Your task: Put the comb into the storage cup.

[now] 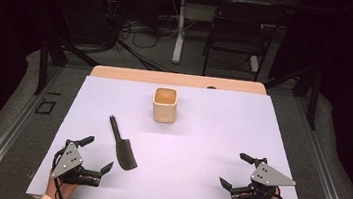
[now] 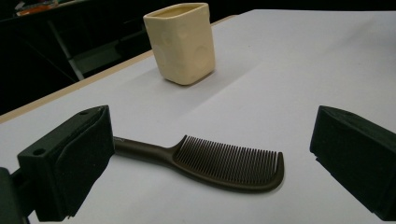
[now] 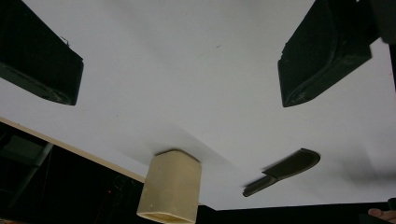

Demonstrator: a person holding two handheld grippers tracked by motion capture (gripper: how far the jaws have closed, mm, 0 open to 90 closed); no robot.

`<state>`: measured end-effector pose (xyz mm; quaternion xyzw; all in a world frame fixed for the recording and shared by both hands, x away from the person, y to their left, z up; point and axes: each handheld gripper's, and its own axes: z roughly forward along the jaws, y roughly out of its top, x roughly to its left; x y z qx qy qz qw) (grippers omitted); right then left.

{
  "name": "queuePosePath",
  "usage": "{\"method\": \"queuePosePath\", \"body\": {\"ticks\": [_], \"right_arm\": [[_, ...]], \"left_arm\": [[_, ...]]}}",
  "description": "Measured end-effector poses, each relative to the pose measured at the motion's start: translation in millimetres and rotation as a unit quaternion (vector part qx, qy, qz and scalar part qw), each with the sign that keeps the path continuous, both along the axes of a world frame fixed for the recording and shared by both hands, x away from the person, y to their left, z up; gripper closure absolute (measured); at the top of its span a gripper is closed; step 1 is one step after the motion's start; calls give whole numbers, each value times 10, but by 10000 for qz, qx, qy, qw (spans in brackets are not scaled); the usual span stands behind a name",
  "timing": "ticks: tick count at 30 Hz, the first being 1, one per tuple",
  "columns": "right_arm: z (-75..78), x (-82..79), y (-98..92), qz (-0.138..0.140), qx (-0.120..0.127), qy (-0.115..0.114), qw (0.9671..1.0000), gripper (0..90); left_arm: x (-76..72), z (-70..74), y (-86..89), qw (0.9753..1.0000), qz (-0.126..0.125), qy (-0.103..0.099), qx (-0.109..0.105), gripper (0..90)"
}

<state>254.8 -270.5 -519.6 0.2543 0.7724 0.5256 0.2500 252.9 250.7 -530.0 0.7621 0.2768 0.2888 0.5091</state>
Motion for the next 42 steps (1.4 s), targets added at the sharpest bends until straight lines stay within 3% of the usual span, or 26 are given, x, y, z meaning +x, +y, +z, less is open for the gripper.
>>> {"method": "queuePosePath", "body": {"ticks": [4, 6, 11, 13, 15, 23, 28, 42], "right_arm": [[-1, -8, 11, 4, -1, 8, 10000, 0], [-5, -2, 9, -6, -21, 16, 10000, 0], [-11, 9, 9, 20, -38, 46, 10000, 0], [-12, 9, 5, 10, -39, 47, 10000, 0], [-19, 19, 5, 4, -30, 39, 10000, 0], [-30, 22, 9, 20, -86, 86, 9999, 0], [-27, 18, 13, 46, -99, 66, 9999, 0], [-31, 19, 14, 51, -129, 63, 9999, 0]], "left_arm": [[-2, 12, -4, 10000, 36, 4, 18, 0], [12, 20, -26, 9998, 68, 110, 142, 0], [61, 38, -59, 9993, 238, 82, 259, 2], [91, 38, -84, 9982, 374, 45, 475, 8], [126, 40, -99, 9978, 396, 92, 522, 10], [272, 51, -121, 9975, 487, -15, 507, 1], [431, 33, -112, 9975, 545, 62, 454, 1], [630, 55, -72, 9970, 689, 93, 335, 1]]}}
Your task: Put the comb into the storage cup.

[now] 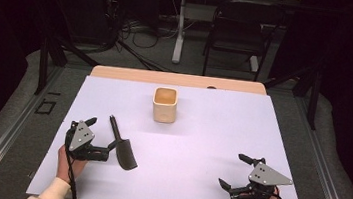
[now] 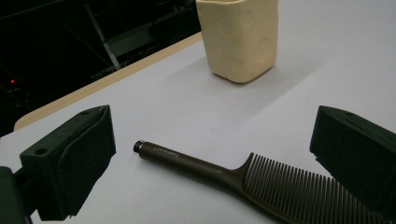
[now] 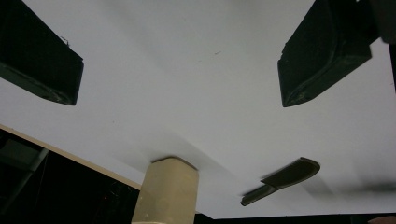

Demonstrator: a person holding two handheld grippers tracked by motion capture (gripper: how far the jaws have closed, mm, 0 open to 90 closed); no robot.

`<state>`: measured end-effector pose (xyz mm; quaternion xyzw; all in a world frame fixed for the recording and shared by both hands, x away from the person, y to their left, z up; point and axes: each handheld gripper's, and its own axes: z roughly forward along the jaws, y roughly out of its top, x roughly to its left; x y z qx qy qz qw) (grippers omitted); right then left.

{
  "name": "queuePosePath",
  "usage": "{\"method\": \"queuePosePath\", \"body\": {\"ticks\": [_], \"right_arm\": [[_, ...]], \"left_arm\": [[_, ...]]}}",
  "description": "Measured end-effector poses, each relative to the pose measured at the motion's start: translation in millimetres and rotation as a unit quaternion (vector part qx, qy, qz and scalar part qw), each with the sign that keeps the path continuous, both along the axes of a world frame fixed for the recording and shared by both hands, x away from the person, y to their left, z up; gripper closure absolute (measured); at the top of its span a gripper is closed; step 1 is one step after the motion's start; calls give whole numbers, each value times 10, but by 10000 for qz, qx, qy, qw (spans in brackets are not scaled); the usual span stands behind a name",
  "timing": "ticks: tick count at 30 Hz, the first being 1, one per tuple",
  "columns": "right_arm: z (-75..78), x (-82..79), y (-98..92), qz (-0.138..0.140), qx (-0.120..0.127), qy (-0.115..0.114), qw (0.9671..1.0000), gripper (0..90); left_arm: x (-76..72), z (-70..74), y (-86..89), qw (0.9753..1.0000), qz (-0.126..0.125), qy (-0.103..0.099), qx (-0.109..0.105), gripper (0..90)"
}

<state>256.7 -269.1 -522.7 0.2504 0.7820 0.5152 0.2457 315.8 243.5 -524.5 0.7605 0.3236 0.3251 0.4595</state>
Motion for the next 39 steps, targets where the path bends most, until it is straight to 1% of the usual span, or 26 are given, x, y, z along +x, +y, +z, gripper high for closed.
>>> {"method": "queuePosePath", "body": {"ticks": [2, 10, 12, 15, 19, 22, 28, 31, 32, 34, 36, 37, 39], "right_arm": [[-1, 0, 3, -5, -4, 13, 10000, 0], [-6, 4, 2, 7, 11, 28, 10000, 0], [-7, -3, 2, 4, 30, 58, 10000, 0], [-4, 3, -2, 15, 4, 20, 10000, 0], [-9, 6, 4, 24, -3, 32, 10000, 0], [-11, 6, -2, 6, -10, 75, 10000, 0], [-13, 7, -3, 14, -10, 81, 10000, 0], [-15, 14, 1, 14, -24, 77, 10000, 0], [-15, 14, 1, 14, -24, 77, 10000, 0], [-20, 22, 6, 1, -46, 93, 9999, 0], [-23, 24, 8, 0, -38, 93, 9999, 0], [-20, 21, 2, 6, -47, 88, 10000, 0], [-18, 17, -6, -10, -32, 79, 10000, 0]], "left_arm": [[13, 0, -1, 10000, 6, -3, 5, 1], [153, -6, -17, 10000, 13, 90, 18, 2], [189, -1, -31, 10000, 29, 80, 1, 2], [264, 21, -74, 10000, 25, 79, -17, 2], [319, 27, -111, 9999, 24, 100, 15, 5], [390, 35, -134, 9999, 82, 146, 11, 6], [472, 33, -149, 9997, 191, 169, 21, 3], [520, 6, -162, 9994, 185, 287, 76, 3], [520, 6, -162, 9994, 185, 287, 76, 3], [551, -3, -167, 9990, 218, 372, 80, 0], [592, 0, -170, 9987, 249, 442, 50, 0], [641, 6, -165, 9984, 252, 495, 67, 0], [664, 4, -164, 9983, 266, 506, 55, 0]]}}
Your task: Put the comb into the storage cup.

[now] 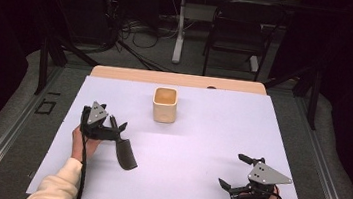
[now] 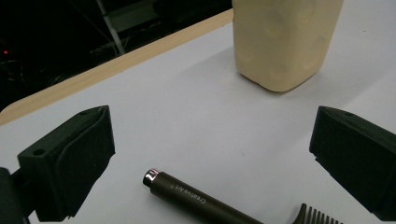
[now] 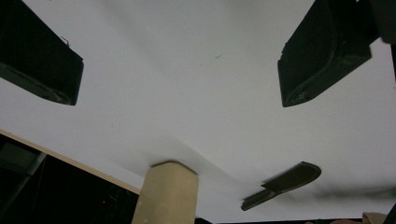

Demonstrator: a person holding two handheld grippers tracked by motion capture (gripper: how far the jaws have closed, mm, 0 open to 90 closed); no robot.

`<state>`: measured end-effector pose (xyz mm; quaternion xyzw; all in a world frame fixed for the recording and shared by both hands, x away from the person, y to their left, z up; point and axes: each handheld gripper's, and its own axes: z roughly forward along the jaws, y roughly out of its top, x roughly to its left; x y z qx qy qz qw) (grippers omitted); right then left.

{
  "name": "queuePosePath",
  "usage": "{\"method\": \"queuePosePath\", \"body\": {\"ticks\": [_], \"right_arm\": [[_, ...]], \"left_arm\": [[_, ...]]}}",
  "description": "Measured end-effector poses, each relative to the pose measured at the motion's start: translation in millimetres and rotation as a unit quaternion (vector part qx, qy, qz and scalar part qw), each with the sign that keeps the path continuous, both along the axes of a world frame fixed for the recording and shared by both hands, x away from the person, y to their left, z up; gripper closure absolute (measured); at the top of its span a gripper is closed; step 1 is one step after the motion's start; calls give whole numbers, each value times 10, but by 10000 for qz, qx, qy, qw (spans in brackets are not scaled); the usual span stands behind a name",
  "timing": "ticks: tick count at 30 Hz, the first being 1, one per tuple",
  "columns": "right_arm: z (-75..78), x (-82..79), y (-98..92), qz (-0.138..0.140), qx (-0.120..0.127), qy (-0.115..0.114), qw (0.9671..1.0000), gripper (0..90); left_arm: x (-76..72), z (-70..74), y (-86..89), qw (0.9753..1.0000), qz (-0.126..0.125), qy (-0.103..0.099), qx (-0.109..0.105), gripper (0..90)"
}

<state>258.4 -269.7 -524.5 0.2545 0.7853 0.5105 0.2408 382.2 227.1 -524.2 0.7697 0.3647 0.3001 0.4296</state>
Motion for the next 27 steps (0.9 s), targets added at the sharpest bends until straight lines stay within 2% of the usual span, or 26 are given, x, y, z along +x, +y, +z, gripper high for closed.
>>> {"method": "queuePosePath", "body": {"ticks": [6, 11, 13, 15, 19, 23, 27], "right_arm": [[-1, -1, 4, 12, 4, 25, 10000, 0], [-4, 6, 15, 5, -22, 22, 10000, 0], [-6, 7, 9, -4, -12, 16, 10000, 0], [-7, 8, 5, -8, 2, 33, 10000, 0], [-8, 6, 9, 4, -19, 60, 10000, 0], [-7, 9, 13, 23, -40, 73, 10000, 0], [-11, 12, 13, 14, -22, 98, 9999, 0]], "left_arm": [[107, -40, 35, 9998, 107, 128, 55, 37], [198, -39, 75, 9997, 131, 192, 25, 188], [235, -50, 80, 9996, 155, 242, 16, 280], [273, -76, 67, 9993, 121, 326, 134, 364], [304, -114, 50, 9988, 63, 444, 209, 535], [336, -152, 59, 9989, -10, 448, 136, 602], [382, -199, 78, 9979, 102, 604, 207, 707]]}}
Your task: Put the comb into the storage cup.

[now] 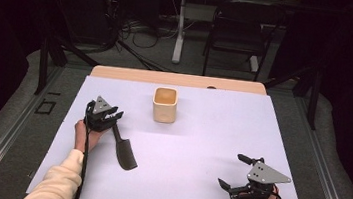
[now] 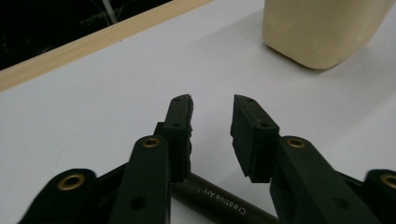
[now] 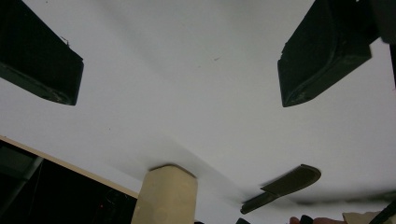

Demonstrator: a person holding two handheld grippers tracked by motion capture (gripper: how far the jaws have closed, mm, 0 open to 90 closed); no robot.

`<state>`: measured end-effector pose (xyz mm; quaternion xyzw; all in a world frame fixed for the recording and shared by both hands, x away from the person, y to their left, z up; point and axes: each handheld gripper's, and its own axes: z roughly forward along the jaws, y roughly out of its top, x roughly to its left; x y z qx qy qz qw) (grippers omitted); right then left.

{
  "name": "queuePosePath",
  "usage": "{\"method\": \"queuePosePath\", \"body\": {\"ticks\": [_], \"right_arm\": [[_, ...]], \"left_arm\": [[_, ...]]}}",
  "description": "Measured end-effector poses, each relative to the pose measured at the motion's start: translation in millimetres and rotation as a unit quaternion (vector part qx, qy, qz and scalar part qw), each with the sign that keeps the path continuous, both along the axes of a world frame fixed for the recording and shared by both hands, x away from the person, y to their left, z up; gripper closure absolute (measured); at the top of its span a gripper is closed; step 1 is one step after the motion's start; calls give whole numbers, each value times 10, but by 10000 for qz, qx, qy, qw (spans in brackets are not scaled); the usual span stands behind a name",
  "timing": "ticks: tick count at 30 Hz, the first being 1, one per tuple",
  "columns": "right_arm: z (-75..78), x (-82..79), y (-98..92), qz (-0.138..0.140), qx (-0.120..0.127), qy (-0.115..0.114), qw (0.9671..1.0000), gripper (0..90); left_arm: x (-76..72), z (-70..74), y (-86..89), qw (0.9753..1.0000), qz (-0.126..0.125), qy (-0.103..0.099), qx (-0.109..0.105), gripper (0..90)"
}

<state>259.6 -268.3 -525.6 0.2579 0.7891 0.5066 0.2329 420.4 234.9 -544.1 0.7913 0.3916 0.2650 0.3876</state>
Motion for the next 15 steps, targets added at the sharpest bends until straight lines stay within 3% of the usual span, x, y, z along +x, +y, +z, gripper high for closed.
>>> {"method": "queuePosePath", "body": {"ticks": [7, 9, 13, 15], "right_arm": [[1, -3, -5, 11, -7, -4, 10000, 0], [-1, 0, -3, 9, -2, 7, 10000, 0], [-1, 0, 4, 21, -24, 20, 10000, 0], [-3, 2, 2, 17, -28, 25, 10000, 0]], "left_arm": [[86, 16, 40, 9996, 112, 238, -102, 847], [111, 15, 45, 9995, 159, 269, -26, 897], [143, -20, 55, 9990, 166, 404, 22, 899], [159, -39, 44, 9987, 113, 462, 153, 899]]}}
